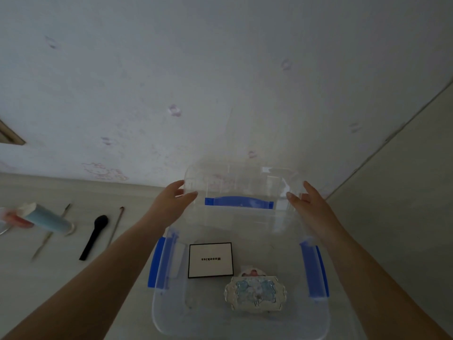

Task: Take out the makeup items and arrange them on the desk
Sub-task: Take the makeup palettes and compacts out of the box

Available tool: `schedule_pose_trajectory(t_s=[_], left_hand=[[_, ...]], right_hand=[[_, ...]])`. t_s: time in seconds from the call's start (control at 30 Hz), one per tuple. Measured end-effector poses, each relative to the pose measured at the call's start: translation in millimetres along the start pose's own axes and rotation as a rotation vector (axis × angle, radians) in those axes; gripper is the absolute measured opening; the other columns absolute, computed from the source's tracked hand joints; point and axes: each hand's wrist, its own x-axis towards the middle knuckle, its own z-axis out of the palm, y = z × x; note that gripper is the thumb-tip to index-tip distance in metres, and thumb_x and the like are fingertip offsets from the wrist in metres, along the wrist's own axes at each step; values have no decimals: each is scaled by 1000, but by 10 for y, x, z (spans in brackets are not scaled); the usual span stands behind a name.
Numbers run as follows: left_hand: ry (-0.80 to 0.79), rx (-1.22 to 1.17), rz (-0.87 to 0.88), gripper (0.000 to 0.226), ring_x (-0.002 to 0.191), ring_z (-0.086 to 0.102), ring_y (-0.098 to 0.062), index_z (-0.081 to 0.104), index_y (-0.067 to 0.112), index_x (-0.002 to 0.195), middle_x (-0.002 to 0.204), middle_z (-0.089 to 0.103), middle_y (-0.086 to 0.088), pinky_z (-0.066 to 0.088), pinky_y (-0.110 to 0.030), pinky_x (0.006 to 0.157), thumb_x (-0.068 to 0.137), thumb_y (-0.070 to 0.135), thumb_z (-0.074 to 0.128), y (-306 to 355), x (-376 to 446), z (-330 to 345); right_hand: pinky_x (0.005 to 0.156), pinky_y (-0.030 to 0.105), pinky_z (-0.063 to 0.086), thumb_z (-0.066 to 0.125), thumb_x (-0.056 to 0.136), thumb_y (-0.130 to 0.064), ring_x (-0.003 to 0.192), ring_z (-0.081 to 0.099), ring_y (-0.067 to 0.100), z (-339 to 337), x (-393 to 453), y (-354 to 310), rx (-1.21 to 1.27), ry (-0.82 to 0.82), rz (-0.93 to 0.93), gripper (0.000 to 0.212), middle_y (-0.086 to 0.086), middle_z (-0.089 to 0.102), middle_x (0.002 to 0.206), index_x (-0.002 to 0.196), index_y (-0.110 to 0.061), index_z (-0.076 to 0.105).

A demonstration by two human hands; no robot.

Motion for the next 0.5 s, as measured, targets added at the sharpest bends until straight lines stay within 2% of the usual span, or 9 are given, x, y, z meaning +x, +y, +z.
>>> schedule_pose_trajectory(t_s=[0.13,0.37,0.5], left_hand=[[-29,-32,0,49,105,60,-19,45,23,136,122,62,0,50,-40,92,91,33,58,-6,16,7],[-29,-32,22,51,107,55,-18,41,19,140,122,56,3,46,-34,90,92,29,56,22,6,41],[69,151,116,64,131,42,-22,29,16,146,146,41,-7,38,-39,104,91,33,58,3,-37,45]], right_hand=[[109,42,33,53,90,-47,138,35,23,1,4,-5,8,-14,-5,74,4,28,155,150,-31,13],[108,41,35,56,90,-43,138,34,22,-13,-1,25,49,-15,-19,74,3,27,155,150,-31,14],[110,39,33,58,89,-40,139,32,18,-46,-87,35,-38,79,-147,74,2,28,154,149,-30,17]])
